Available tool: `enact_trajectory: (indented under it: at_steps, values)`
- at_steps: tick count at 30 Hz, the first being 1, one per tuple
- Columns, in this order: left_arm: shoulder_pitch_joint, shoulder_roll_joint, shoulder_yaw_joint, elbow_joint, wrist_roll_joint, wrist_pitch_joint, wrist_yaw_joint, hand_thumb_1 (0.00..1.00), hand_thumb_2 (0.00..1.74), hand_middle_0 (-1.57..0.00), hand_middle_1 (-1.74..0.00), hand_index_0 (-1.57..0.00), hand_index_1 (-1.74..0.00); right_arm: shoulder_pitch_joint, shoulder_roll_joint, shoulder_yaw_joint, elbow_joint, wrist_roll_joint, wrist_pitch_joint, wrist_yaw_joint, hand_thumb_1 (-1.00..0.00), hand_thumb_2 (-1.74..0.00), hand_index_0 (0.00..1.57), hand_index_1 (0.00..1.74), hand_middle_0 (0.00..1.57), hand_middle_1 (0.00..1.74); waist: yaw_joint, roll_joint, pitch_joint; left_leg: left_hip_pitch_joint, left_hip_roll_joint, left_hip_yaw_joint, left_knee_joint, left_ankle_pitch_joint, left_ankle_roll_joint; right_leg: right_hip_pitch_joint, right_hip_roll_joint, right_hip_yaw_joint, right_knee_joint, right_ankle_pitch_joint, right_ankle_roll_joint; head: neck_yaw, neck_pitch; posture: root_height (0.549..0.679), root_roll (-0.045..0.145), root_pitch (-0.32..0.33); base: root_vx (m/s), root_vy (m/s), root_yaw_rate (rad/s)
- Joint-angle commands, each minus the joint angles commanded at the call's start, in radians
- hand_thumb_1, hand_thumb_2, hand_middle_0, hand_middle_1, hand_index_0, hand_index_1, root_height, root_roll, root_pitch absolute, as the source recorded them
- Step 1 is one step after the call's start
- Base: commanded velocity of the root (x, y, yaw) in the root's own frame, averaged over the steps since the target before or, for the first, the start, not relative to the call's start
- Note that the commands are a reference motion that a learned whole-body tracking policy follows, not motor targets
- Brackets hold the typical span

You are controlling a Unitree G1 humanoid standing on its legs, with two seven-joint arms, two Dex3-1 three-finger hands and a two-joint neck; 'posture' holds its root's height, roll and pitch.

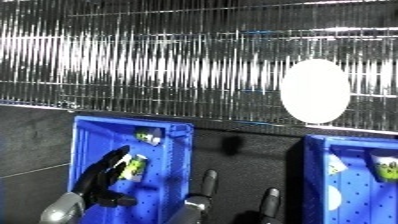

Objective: Pick up the object and place it into the box

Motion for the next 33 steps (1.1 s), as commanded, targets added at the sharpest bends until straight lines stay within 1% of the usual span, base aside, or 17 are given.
enact_trajectory:
  at_steps: [2, 4, 7, 12, 15, 17, 19, 21, 23, 26, 29, 33]
  values:
    - [0.002, -0.007, -0.011, -0.007, 0.002, 0.005, 0.005, 0.00, 0.00, 0.00, 0.00, 0.00, 0.00, -0.008, -0.006, -0.001, 0.001, -0.010, 0.000, 0.005, 0.00, 0.00, 0.00, 0.00, 0.00, 0.00, -0.008, 0.007, 0.000, 0.000, 0.001, 0.003, 0.001, 0.000, -0.0011, -0.005, -0.0018, 0.002, 0.007, 0.000, -0.0012, 0.071, 0.003, 0.647, 0.034, 0.045, 0.004, 0.016, -0.114]
    - [0.007, -0.014, -0.021, -0.013, 0.005, 0.007, 0.011, 0.00, 0.00, 0.00, 0.00, 0.00, 0.00, -0.014, -0.012, 0.000, 0.000, -0.020, -0.001, 0.011, 0.00, 0.00, 0.00, 0.00, 0.00, 0.00, -0.016, 0.011, 0.000, -0.001, 0.001, 0.006, 0.006, -0.003, -0.0023, -0.010, -0.0020, 0.006, 0.013, 0.001, -0.0032, 0.127, 0.007, 0.646, 0.037, 0.044, 0.007, 0.004, -0.090]
    - [0.018, -0.020, -0.030, -0.021, 0.008, 0.009, 0.019, 0.00, 0.00, 0.00, 0.00, 0.00, 0.00, -0.022, -0.021, 0.005, -0.008, -0.031, -0.001, 0.024, 0.00, 0.00, 0.00, 0.00, 0.00, 0.00, -0.026, 0.015, 0.000, -0.004, -0.001, 0.012, 0.020, -0.012, -0.0033, -0.017, -0.0014, 0.012, 0.014, 0.005, -0.0058, 0.197, 0.013, 0.646, 0.041, 0.043, 0.007, -0.007, -0.097]
    - [0.036, -0.021, -0.032, -0.033, 0.008, 0.015, 0.029, 0.00, 0.00, 0.00, 0.00, 0.00, 0.00, -0.035, -0.036, 0.023, -0.042, -0.048, 0.002, 0.058, 0.00, 0.00, 0.00, 0.00, 0.00, 0.00, -0.037, 0.018, 0.000, -0.009, -0.002, 0.024, 0.042, -0.027, -0.0029, -0.023, 0.0026, 0.019, 0.012, 0.010, -0.0098, 0.265, 0.032, 0.647, 0.046, 0.045, 0.002, -0.005, -0.123]
    - [0.045, -0.016, -0.031, -0.040, 0.009, 0.019, 0.032, 0.00, 0.00, 0.00, 0.00, 0.00, 0.00, -0.043, -0.045, 0.047, -0.083, -0.051, 0.016, 0.118, 0.00, 0.00, 0.00, 0.00, 0.00, 0.00, -0.042, 0.018, 0.000, -0.016, -0.003, 0.030, 0.055, -0.032, -0.0030, -0.029, 0.0060, 0.023, 0.015, 0.010, -0.0132, 0.284, 0.039, 0.647, 0.048, 0.048, -0.004, -0.003, -0.110]
    - [0.052, -0.010, -0.031, -0.048, 0.011, 0.023, 0.034, 0.00, 0.00, 0.00, 0.00, 0.00, 0.00, -0.046, -0.055, 0.069, -0.131, -0.043, 0.046, 0.183, 0.00, 0.00, 0.00, 0.00, 0.00, 0.00, -0.044, 0.017, 0.000, -0.020, -0.002, 0.032, 0.060, -0.034, -0.0039, -0.032, 0.0078, 0.025, 0.017, 0.009, -0.0150, 0.289, 0.042, 0.646, 0.048, 0.051, -0.004, -0.011, -0.087]
    - [0.059, -0.002, -0.031, -0.057, 0.011, 0.028, 0.036, 0.00, 0.00, 0.00, 0.00, 0.00, 0.00, -0.047, -0.068, 0.095, -0.197, -0.032, 0.088, 0.247, 0.00, 0.00, 0.00, 0.00, 0.00, 0.00, -0.047, 0.014, 0.000, -0.023, -0.001, 0.034, 0.063, -0.035, -0.0052, -0.035, 0.0089, 0.026, 0.019, 0.007, -0.0166, 0.287, 0.046, 0.646, 0.049, 0.053, -0.002, -0.022, -0.062]
    - [0.069, 0.008, -0.032, -0.070, 0.009, 0.034, 0.038, 0.00, 0.00, 0.00, 0.00, 0.00, 0.00, -0.040, -0.087, 0.125, -0.295, -0.018, 0.134, 0.296, 0.00, 0.00, 0.00, 0.00, 0.00, 0.00, -0.050, 0.010, 0.000, -0.026, 0.001, 0.035, 0.064, -0.035, -0.0068, -0.037, 0.0094, 0.026, 0.021, 0.005, -0.0179, 0.274, 0.050, 0.646, 0.049, 0.055, -0.003, -0.027, -0.059]
    - [0.081, 0.019, -0.030, -0.085, 0.007, 0.039, 0.041, 0.00, 0.00, 0.00, 0.00, 0.00, 0.00, -0.023, -0.110, 0.150, -0.415, -0.009, 0.179, 0.329, 0.00, 0.00, 0.00, 0.00, 0.00, 0.00, -0.055, 0.005, 0.000, -0.029, 0.003, 0.037, 0.065, -0.033, -0.0086, -0.040, 0.0099, 0.027, 0.021, 0.003, -0.0190, 0.257, 0.054, 0.646, 0.050, 0.059, -0.006, -0.021, -0.067]
    - [0.099, 0.034, -0.025, -0.103, 0.002, 0.044, 0.041, 0.00, 0.00, 0.00, 0.00, 0.00, 0.00, 0.013, -0.146, 0.170, -0.598, 0.002, 0.223, 0.356, 0.00, 0.00, 0.00, 0.00, 0.00, 0.00, -0.065, -0.004, 0.000, -0.034, 0.008, 0.039, 0.064, -0.030, -0.0110, -0.046, 0.0103, 0.029, 0.021, 0.002, -0.0199, 0.228, 0.056, 0.646, 0.052, 0.064, -0.009, -0.009, -0.071]
    - [0.110, 0.046, -0.017, -0.102, -0.006, 0.041, 0.037, 0.00, 0.00, 0.00, 0.00, 0.00, 0.00, 0.038, -0.182, 0.171, -0.767, 0.018, 0.236, 0.387, 0.00, 0.00, 0.00, 0.00, 0.00, 0.00, -0.076, -0.013, 0.000, -0.038, 0.016, 0.042, 0.061, -0.027, -0.0137, -0.052, 0.0108, 0.031, 0.021, 0.000, -0.0196, 0.185, 0.056, 0.646, 0.052, 0.069, -0.009, -0.002, -0.077]
    - [0.113, 0.051, -0.013, -0.077, -0.017, 0.029, 0.029, 0.00, 0.00, 0.00, 0.00, 0.00, 0.00, 0.041, -0.222, 0.149, -0.957, 0.059, 0.225, 0.439, 0.00, 0.00, 0.00, 0.00, 0.00, 0.00, -0.087, -0.021, 0.000, -0.040, 0.027, 0.047, 0.057, -0.023, -0.0187, -0.058, 0.0123, 0.033, 0.022, -0.002, -0.0172, 0.164, 0.064, 0.645, 0.051, 0.074, -0.003, -0.003, -0.055]
